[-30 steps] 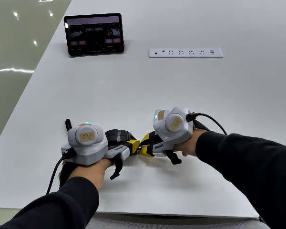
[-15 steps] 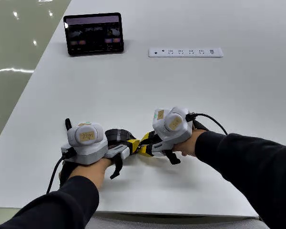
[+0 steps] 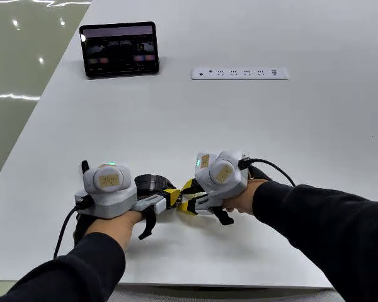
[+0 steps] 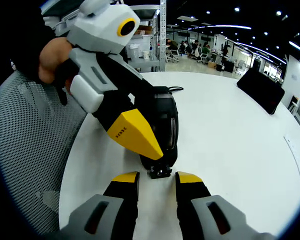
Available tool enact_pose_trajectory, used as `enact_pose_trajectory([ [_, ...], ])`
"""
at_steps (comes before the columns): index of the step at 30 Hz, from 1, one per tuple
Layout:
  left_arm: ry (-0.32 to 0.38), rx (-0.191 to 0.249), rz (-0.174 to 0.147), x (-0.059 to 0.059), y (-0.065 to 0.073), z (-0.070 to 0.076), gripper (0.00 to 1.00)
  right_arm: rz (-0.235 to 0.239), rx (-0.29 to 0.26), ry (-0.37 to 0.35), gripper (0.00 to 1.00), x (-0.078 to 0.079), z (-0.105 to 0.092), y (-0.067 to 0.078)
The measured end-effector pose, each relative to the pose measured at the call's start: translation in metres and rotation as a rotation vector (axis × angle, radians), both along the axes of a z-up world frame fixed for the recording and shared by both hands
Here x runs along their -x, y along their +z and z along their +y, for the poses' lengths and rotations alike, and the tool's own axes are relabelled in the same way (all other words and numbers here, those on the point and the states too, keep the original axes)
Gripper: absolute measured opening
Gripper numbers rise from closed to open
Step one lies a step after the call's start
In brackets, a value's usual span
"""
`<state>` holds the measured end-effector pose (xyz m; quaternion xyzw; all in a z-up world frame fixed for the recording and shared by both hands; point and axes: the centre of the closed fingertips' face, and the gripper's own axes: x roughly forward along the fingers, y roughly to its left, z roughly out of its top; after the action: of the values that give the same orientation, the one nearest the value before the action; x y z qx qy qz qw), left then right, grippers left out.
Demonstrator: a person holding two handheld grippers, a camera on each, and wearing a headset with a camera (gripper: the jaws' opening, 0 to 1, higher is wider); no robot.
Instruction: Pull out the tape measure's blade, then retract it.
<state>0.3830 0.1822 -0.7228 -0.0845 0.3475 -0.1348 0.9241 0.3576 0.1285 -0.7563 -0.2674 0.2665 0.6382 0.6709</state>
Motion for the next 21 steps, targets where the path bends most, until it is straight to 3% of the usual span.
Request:
enact_pose_trajectory([
  [1, -0.011, 0.001, -0.009, -0.002, 0.003, 0.000, 0.60, 0.004, 0.013, -0.008, 0.27, -0.001, -0.004, -0.001],
  [3, -0.085, 0.020, 0.046, 0.004, 0.002, -0.005, 0.62, 0.010, 0.016, -0.027, 0.28, -0.003, -0.014, 0.003],
  [4, -0.110, 0.007, 0.042, 0.003, 0.005, -0.004, 0.63, 0.017, 0.016, -0.043, 0.30, -0.005, -0.017, 0.005],
  [5, -0.140, -0.034, -0.001, -0.001, 0.011, 0.001, 0.64, 0.038, 0.011, -0.073, 0.33, -0.006, -0.023, 0.009],
  [7, -0.192, -0.075, -0.042, -0.002, 0.020, 0.004, 0.71, 0.064, -0.043, -0.098, 0.44, -0.005, -0.025, 0.021],
  [8, -0.220, -0.056, -0.065, -0.002, 0.026, 0.002, 0.76, 0.064, -0.064, -0.118, 0.49, -0.007, -0.030, 0.028],
  [9, -0.251, -0.009, -0.096, -0.002, 0.035, -0.004, 0.79, 0.054, -0.072, -0.122, 0.52, -0.007, -0.035, 0.033],
  [10, -0.298, 0.040, -0.107, 0.004, 0.043, -0.011, 0.81, 0.038, -0.090, -0.140, 0.53, -0.009, -0.041, 0.040],
  [11, -0.311, 0.029, -0.134, 0.003, 0.047, -0.010, 0.86, 0.033, -0.104, -0.155, 0.54, -0.010, -0.045, 0.044],
  [12, -0.340, -0.027, -0.165, 0.004, 0.050, -0.005, 0.93, 0.036, -0.125, -0.181, 0.56, -0.011, -0.052, 0.050],
  [13, -0.361, -0.057, -0.168, 0.006, 0.048, -0.003, 0.99, 0.034, -0.127, -0.191, 0.58, -0.010, -0.058, 0.052],
  [14, -0.389, -0.066, -0.142, 0.012, 0.045, -0.002, 0.98, 0.033, -0.134, -0.198, 0.61, -0.008, -0.063, 0.055],
  [17, -0.377, -0.005, -0.163, 0.014, 0.053, 0.003, 1.00, 0.012, -0.150, -0.229, 0.67, 0.000, -0.083, 0.057],
  [19, -0.372, 0.000, -0.148, 0.016, 0.054, 0.008, 1.00, 0.003, -0.147, -0.243, 0.76, 0.004, -0.092, 0.057],
  [21, -0.399, -0.023, -0.164, 0.019, 0.057, 0.012, 1.00, -0.002, -0.155, -0.270, 0.82, 0.008, -0.103, 0.060],
])
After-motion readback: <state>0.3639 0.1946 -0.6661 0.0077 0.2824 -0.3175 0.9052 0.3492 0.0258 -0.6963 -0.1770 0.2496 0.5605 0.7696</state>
